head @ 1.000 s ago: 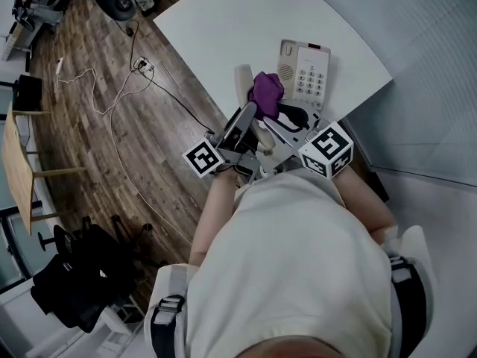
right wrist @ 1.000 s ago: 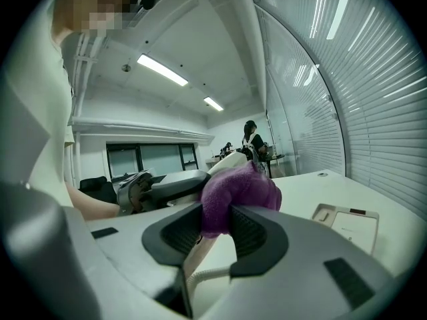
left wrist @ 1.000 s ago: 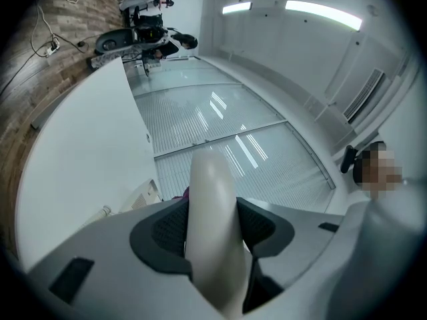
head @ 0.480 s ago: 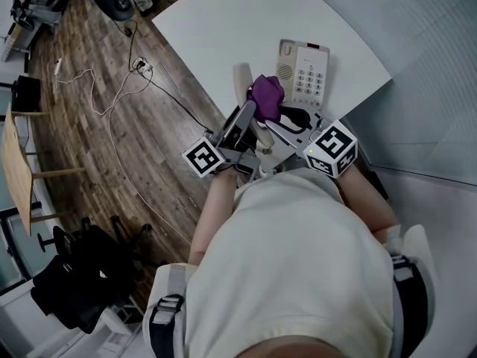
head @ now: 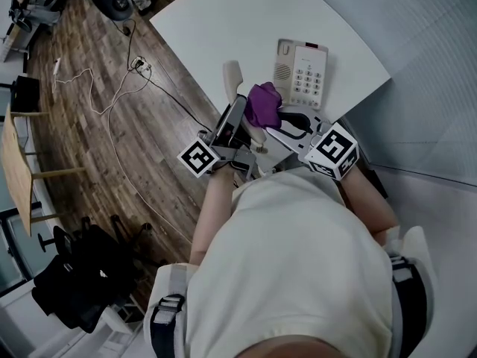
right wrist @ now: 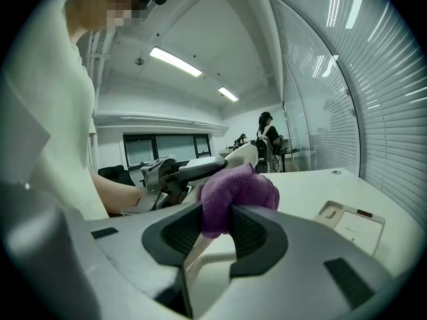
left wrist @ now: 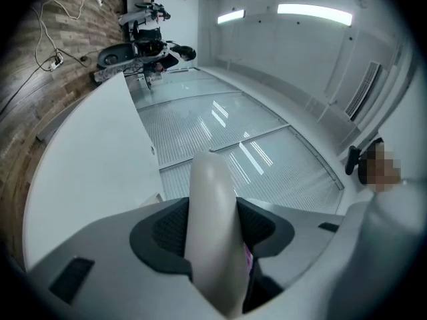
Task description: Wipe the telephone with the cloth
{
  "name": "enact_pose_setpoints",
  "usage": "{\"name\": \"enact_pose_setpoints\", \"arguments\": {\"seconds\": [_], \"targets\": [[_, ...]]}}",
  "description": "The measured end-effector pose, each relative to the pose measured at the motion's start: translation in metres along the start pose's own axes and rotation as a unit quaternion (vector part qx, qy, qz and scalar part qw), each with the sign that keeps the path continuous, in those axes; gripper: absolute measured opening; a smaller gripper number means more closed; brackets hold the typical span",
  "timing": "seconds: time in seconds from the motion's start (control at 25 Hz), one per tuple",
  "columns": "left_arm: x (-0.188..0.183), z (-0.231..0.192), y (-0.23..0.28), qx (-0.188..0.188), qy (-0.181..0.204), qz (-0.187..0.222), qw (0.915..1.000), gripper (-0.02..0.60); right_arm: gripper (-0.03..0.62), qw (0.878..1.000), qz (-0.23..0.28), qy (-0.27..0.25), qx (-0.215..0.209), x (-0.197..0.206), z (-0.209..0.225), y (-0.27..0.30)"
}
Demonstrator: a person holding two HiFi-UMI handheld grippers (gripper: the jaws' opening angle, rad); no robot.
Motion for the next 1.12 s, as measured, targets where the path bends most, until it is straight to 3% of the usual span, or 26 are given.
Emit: {"name": "enact_pose_setpoints", "arguments": {"seconds": [0.56, 0.76, 0.92, 1.12], "targets": [[-0.016, -0.003, 0.009, -0.009, 0.010, 0.049, 0.9987, 0.222, 0.130, 1.000, -0.028, 0.012, 0.001, 0.018, 0.010, -0.009], [-0.018, -0.004, 0.020, -0.016, 0.018, 0.046, 0.9986, 0.222, 0.130, 0.999, -0.028, 0.027, 0.012, 0.023, 0.016, -0.016], [-0.016, -0.006, 0.032, -0.028, 0.030, 0.031, 0.9987, 0.222, 0.130, 0.997, -0.013, 0.052, 0.050, 0.024, 0.034, -0.030], [-0.010, -0.009, 0.049, -0.049, 0.051, -0.001, 0.9975, 0.221, 0.129, 0.988, 0.009, 0.064, 0.138, 0.017, 0.062, -0.051]]}}
Point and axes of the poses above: the fingertips, and each gripper's own axes: y forward along the fingers, z to its right, x out of its underside, the point moved 8 cm from there along -y, backward along the fingers, and after that the axes turned 2 degrees about x, right-handed, at the moved point
